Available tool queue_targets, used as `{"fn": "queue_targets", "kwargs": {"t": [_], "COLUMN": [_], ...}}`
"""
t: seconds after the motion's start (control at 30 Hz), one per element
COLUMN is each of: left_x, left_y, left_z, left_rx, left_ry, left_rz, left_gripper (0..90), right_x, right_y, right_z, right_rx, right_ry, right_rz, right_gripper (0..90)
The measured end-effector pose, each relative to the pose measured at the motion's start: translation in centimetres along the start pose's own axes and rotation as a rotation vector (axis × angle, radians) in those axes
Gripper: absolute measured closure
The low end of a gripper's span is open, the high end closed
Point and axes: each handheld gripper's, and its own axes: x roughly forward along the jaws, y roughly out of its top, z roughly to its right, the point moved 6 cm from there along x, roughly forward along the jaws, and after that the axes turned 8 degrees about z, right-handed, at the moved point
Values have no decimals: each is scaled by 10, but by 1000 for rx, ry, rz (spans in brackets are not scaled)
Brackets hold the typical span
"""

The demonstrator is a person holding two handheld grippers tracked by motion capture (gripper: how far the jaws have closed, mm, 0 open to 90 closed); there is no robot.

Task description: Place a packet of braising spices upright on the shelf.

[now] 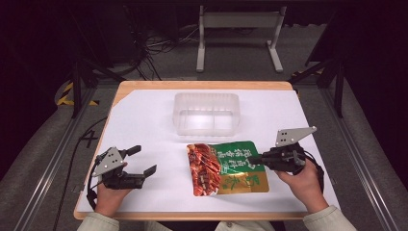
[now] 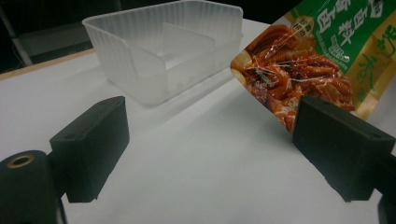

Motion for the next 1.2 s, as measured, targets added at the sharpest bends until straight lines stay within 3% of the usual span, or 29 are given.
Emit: {"fn": "queue_targets", "kwargs": {"t": [0.2, 0.47, 0.8, 0.87, 1.13, 1.2], "left_x": [0, 0, 5, 7, 19, 26], "left_y": [5, 16, 39, 44, 67, 75], "left_z": [4, 9, 29, 34, 53, 59], "left_rx": [17, 41, 74, 73, 64, 39], "left_ry": [-1, -10, -51, -56, -128, -166], "left_rz": [7, 21, 49, 51, 73, 85], "left_gripper": [121, 120, 117, 118, 115, 117], "right_x": [-9, -14, -9, -8, -5, -1], "right_y": [28, 52, 78, 86, 96, 98], "right_z": [-10, -17, -22, -23, -17, -15], "right_rx": [-64, -125, -166, -185, -174, -167], "right_ry": [-12, -35, -68, -95, -127, -125], "right_rz": [21, 50, 68, 79, 120, 127], "right_gripper": [900, 900, 900, 900, 900, 900]}}
